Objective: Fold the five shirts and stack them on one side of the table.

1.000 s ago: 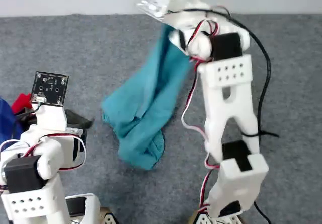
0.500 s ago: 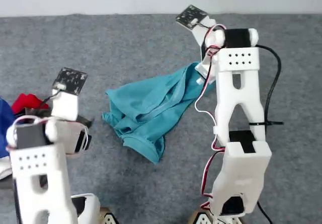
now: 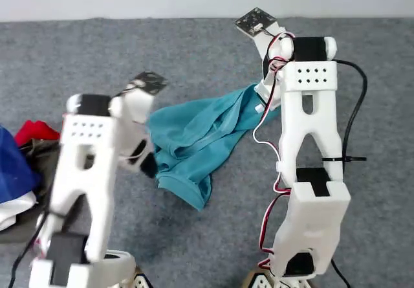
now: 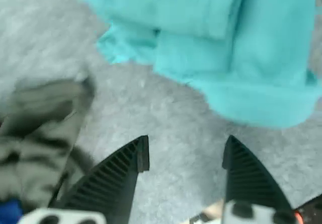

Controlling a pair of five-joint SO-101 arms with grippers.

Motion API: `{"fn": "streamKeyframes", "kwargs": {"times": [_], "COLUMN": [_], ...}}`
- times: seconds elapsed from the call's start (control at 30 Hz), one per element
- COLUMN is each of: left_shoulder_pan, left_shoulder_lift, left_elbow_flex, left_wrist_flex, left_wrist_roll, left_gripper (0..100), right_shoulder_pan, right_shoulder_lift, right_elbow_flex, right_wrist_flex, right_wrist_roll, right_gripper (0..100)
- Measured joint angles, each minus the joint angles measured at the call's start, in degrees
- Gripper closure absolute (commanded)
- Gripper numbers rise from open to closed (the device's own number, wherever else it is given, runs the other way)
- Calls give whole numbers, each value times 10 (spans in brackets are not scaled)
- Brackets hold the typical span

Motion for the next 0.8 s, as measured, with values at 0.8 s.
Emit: {"fn": "streamKeyframes", "kwargs": {"times": [0.8], "left_shoulder_pan": [50], "left_shoulder_lift": [237], "left_elbow_flex": [-125], "left_wrist_flex": [-59], "left_wrist_roll": [53], "left_gripper": [833], "right_shoulder_pan": [30], "right_shoulder_lift": [0], "right_elbow_flex": [0], "right_wrist_flex": [1], "right_wrist_roll": [0], "right_gripper": [989]}}
